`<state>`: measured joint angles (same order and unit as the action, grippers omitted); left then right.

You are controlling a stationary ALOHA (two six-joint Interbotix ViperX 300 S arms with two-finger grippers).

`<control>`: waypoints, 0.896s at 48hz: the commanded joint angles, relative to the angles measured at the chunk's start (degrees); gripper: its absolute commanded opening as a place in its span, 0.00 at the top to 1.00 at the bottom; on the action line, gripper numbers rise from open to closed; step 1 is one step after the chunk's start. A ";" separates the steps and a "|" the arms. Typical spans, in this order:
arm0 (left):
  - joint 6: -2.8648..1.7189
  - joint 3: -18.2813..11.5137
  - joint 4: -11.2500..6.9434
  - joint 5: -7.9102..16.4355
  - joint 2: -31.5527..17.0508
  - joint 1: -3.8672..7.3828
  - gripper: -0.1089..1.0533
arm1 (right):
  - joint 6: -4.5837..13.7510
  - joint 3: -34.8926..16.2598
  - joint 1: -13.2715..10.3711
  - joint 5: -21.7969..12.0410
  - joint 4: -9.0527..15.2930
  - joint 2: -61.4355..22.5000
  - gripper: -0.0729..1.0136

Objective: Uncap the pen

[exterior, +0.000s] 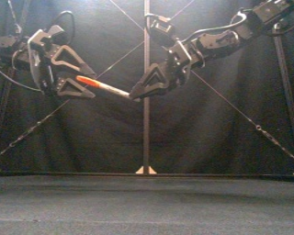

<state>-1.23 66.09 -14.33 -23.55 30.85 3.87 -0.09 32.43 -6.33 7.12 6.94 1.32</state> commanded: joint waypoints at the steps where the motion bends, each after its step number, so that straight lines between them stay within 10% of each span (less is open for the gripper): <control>1: 0.09 -1.41 0.09 -0.18 0.18 0.00 0.15 | 0.00 -0.62 -0.26 0.62 0.00 2.46 0.51; 19: 0.09 -1.14 0.09 -0.18 0.44 -0.09 0.51 | 0.09 0.53 -0.35 0.62 0.00 3.52 0.51; 43: 0.18 -0.26 1.76 -0.18 4.57 -1.41 0.52 | 0.35 9.14 -1.05 2.64 -0.44 11.78 0.51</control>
<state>-1.14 66.53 -12.92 -23.47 34.63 2.81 0.26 41.04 -6.94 8.70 6.68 9.93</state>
